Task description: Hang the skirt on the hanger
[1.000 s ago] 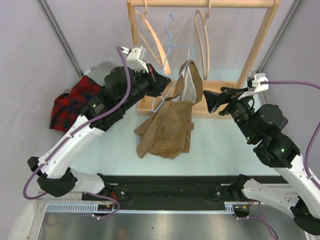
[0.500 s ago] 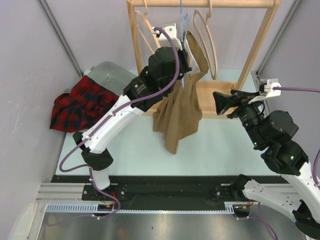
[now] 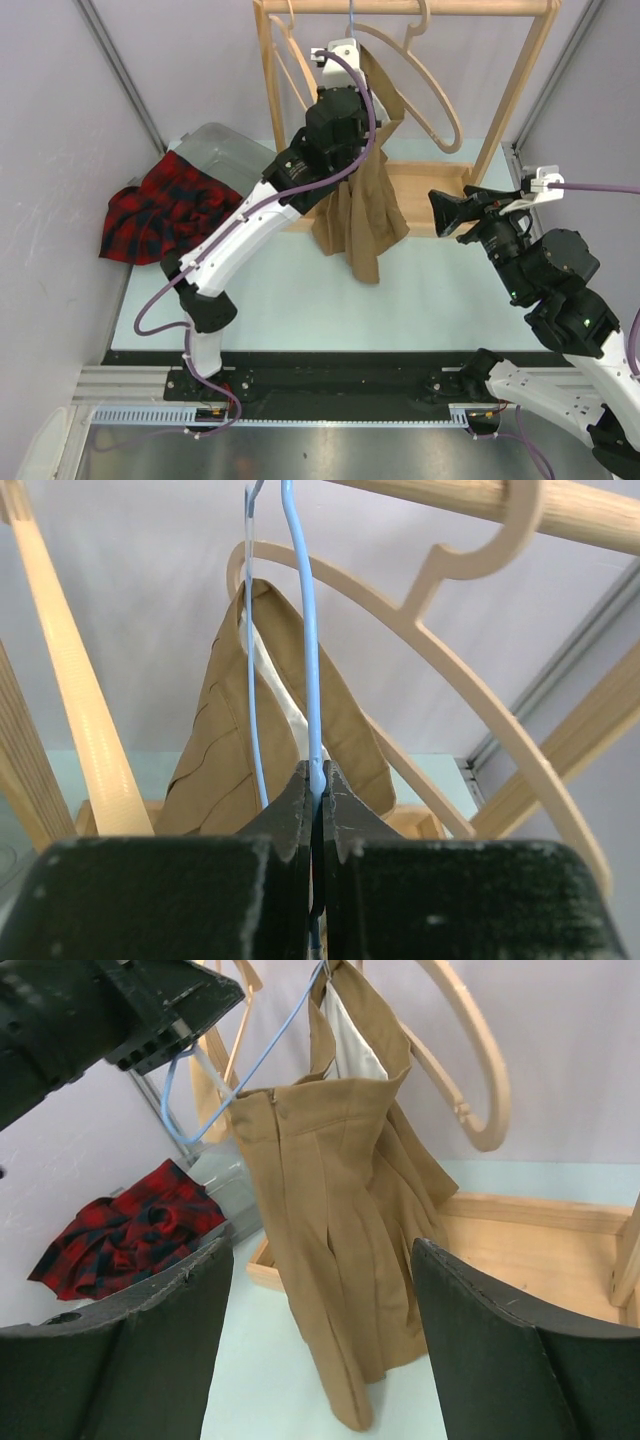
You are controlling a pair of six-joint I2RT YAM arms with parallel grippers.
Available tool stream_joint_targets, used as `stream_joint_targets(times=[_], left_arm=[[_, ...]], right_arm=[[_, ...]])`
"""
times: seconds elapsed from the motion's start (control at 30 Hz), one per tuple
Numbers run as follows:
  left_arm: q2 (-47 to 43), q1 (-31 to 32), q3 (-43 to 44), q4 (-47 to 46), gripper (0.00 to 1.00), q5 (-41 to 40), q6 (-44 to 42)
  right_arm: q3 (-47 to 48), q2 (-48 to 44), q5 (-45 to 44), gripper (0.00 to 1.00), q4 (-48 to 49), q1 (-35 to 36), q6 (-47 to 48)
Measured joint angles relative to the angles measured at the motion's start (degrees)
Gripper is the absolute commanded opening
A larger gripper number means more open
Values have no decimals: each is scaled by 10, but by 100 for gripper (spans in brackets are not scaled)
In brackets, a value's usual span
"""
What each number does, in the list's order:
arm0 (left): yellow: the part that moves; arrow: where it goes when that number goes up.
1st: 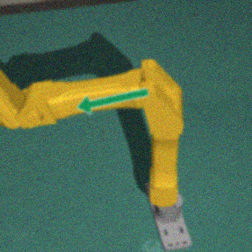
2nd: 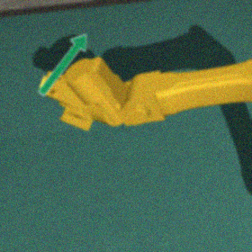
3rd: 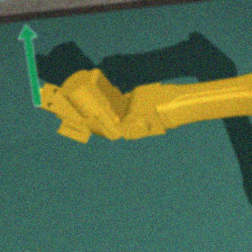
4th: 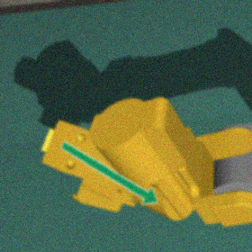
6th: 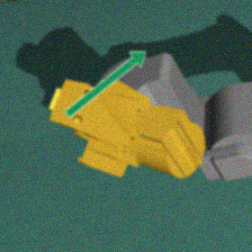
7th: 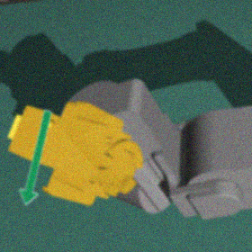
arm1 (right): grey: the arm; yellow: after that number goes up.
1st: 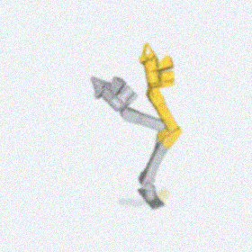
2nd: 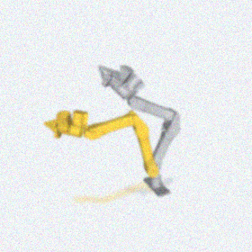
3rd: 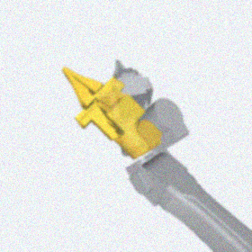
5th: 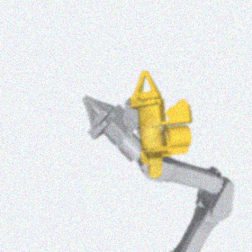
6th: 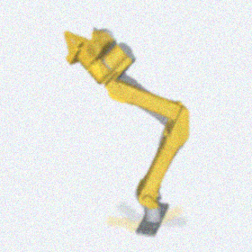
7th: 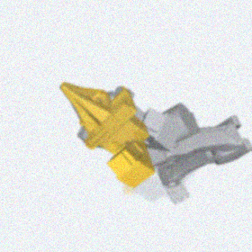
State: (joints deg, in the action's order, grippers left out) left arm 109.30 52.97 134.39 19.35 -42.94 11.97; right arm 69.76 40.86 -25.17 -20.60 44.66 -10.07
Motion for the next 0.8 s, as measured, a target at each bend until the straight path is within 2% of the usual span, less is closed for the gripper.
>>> stream_joint_targets(times=[0.37,0.6,0.7,0.73,0.8], left_arm=[[44,-72,0,28,0,38,57],[46,-93,-25,52,0,76,102],[46,-95,-36,58,15,91,114],[44,-95,-39,57,33,96,118],[33,-95,-55,58,48,107,129]], right_arm=[[-24,1,21,77,4,0,-8],[-34,12,31,77,11,0,-18],[-34,17,32,77,13,0,-21],[-34,18,32,78,13,0,-23],[-34,21,32,83,15,0,-24]])
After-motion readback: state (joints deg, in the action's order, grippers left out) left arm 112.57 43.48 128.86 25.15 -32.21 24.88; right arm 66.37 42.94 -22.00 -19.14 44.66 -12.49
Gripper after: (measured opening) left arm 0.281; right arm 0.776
